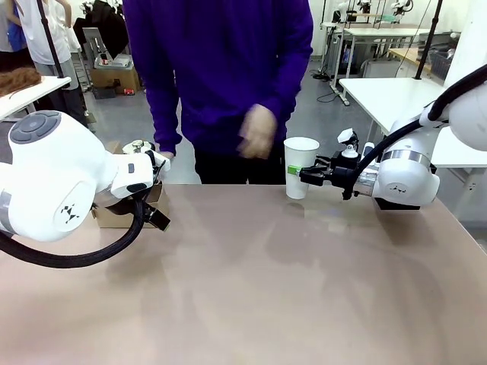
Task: Pour a drink into a cup and package it in a carrier.
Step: When a person places the Paper Cup Lid on the 600 ml Paper Cup , lift the 600 ml Paper Cup.
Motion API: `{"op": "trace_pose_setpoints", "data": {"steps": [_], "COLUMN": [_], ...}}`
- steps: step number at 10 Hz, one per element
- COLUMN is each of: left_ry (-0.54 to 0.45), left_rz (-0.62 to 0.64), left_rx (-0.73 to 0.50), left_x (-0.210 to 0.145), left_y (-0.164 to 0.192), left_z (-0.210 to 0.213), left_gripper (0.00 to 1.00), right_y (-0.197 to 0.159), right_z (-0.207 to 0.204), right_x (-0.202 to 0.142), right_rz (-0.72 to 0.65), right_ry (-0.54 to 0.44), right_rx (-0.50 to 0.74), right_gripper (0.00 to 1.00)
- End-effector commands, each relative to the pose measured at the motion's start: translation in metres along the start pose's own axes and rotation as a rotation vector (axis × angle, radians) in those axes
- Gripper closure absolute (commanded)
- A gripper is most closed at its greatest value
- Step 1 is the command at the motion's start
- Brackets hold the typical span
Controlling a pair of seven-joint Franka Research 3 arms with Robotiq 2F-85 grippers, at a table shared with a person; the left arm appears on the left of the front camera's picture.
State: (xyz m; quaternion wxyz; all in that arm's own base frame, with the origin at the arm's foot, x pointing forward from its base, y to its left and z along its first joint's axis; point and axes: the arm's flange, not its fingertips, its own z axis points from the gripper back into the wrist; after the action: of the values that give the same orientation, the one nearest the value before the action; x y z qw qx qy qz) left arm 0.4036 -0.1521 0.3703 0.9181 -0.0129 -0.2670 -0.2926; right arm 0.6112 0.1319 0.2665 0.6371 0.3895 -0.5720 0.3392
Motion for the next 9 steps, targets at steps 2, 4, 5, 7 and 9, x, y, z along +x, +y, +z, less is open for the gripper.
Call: {"op": "trace_pose_setpoints", "data": {"steps": [2, 4, 5, 7, 9], "left_ry": [-0.001, -0.001, -0.001, -0.001, -0.001], "left_rz": [0.001, 0.001, 0.001, 0.001, 0.001], "left_rx": [-0.001, -0.001, -0.001, -0.001, -0.001], "left_x": [-0.0001, -0.0001, -0.0001, -0.0001, -0.0001], "left_y": [0.0004, 0.0004, 0.0004, 0.0004, 0.0004], "left_z": [0.0004, 0.0004, 0.0004, 0.0004, 0.0004], "left_gripper": [0.0, 0.0, 0.0, 0.0, 0.0], "right_y": [0.0011, 0.0011, 0.0011, 0.0011, 0.0011], "right_z": [-0.0021, -0.0021, -0.0021, -0.0021, -0.0021], "right_x": [0.0019, 0.0019, 0.0019, 0.0019, 0.0019], "right_rz": [0.0, 0.0, 0.0, 0.0, 0.0], "right_ry": [-0.012, -0.012, -0.012, -0.012, -0.012], "right_rx": [-0.006, -0.006, -0.006, -0.006, -0.006], "right_gripper": [0.2, 0.2, 0.2, 0.2, 0.2]}}
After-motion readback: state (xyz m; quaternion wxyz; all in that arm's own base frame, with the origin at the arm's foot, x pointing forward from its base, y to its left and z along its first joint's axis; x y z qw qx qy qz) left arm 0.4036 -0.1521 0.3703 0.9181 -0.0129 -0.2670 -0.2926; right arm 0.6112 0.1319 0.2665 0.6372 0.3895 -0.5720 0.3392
